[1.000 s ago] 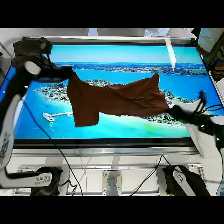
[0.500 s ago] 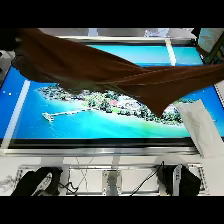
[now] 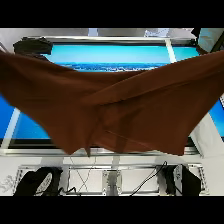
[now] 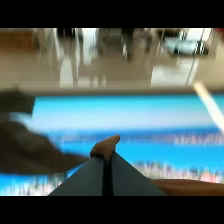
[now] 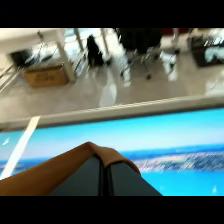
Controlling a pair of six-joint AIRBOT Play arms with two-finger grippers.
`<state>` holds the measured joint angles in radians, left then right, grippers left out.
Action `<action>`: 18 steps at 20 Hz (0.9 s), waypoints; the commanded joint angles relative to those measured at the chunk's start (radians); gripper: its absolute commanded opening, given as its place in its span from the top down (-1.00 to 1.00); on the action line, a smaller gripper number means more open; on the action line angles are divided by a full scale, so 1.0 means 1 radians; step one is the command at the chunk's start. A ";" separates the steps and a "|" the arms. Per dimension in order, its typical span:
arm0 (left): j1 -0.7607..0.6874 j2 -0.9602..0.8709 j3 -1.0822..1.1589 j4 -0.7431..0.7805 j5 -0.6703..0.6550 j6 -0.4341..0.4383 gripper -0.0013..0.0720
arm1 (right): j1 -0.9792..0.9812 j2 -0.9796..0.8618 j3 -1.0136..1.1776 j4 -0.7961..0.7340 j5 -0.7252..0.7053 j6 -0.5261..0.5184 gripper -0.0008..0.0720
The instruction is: Fold the shirts.
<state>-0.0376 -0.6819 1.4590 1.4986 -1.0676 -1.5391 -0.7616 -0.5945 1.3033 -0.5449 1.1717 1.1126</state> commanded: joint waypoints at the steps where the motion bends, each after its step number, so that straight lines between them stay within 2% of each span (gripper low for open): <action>1: -0.001 -0.150 -0.105 -0.011 -0.102 -0.032 0.92 | 0.132 -0.120 -0.101 -0.054 0.044 -0.017 0.91; 4: -0.002 -0.332 -0.253 -0.084 -0.019 -0.032 0.92 | 0.315 -0.229 -0.282 -0.208 -0.029 -0.022 0.91; 6: -0.006 -0.460 -0.296 -0.103 0.066 -0.032 0.92 | 0.438 -0.317 -0.392 -0.250 -0.171 -0.022 0.91; 8: -0.014 -0.577 -0.294 -0.107 0.207 -0.032 0.92 | 0.532 -0.430 -0.441 -0.262 -0.348 -0.022 0.91; 12: -0.016 -0.737 -0.281 -0.111 0.508 -0.070 0.92 | 0.580 -0.673 -0.430 -0.213 -0.640 -0.023 0.91; 14: -0.016 -0.806 -0.234 -0.111 0.565 -0.070 0.92 | 0.578 -0.767 -0.381 -0.206 -0.729 -0.023 0.91; 18: -0.016 -0.929 -0.058 -0.111 0.631 -0.084 0.92 | 0.580 -0.883 -0.209 -0.195 -0.808 -0.023 0.91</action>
<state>-0.0532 -1.5215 1.2999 1.3888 -0.5308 -1.6077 -0.1894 -1.3872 1.0012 -0.7464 0.4767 1.0904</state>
